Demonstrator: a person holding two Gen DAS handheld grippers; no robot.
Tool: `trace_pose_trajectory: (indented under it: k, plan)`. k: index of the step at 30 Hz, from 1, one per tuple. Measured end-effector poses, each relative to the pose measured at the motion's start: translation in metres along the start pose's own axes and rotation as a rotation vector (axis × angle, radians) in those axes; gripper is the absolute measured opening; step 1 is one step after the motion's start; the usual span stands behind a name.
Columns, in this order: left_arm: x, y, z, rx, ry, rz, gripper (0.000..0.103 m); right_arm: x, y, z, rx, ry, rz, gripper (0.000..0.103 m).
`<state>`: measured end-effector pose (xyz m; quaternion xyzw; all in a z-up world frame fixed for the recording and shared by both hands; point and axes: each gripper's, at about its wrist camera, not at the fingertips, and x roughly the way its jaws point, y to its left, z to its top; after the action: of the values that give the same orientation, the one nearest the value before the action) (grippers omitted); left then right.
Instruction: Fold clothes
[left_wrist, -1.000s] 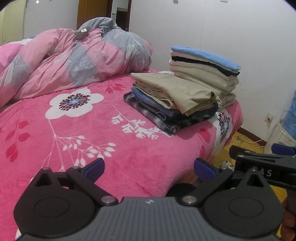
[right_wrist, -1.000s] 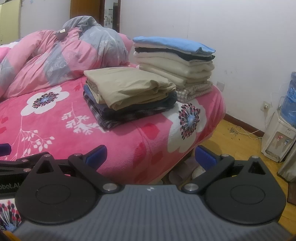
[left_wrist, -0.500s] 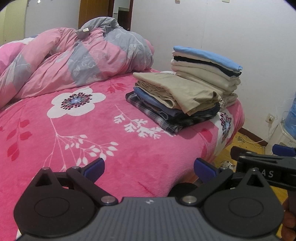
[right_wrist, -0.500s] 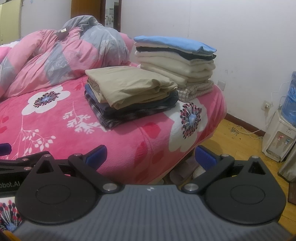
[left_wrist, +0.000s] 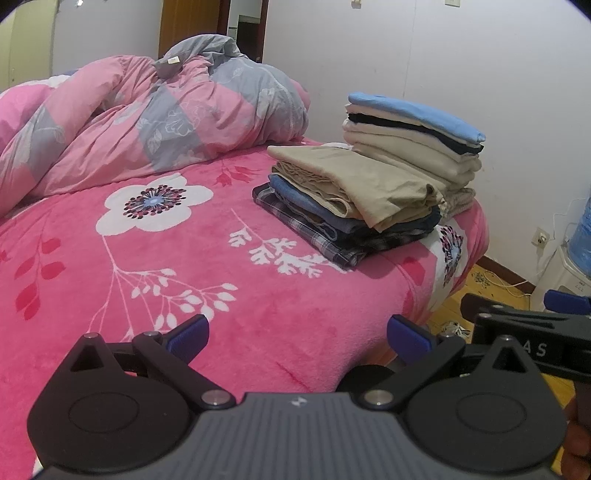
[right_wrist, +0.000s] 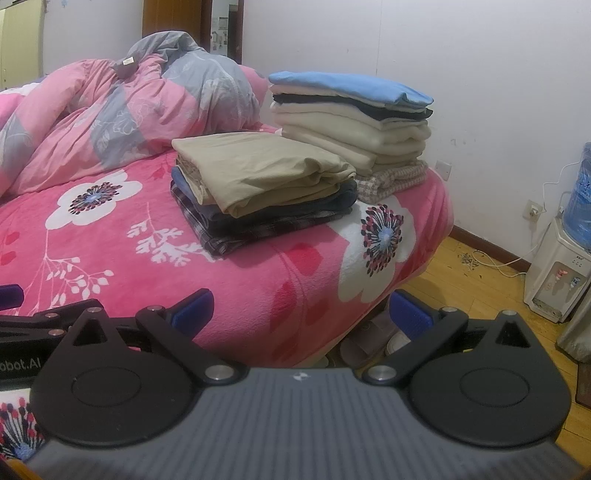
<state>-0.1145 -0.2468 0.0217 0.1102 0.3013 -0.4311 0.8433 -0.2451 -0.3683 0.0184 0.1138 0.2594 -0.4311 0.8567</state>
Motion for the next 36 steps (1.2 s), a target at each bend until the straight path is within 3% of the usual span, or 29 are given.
trace_pose_trajectory:
  k: [36]
  plan:
    - [-0.0012, -0.0028, 0.0028, 0.012, 0.001, 0.006, 0.103, 0.0009, -0.0064, 0.0014, 0.016, 0.0, -0.003, 0.102]
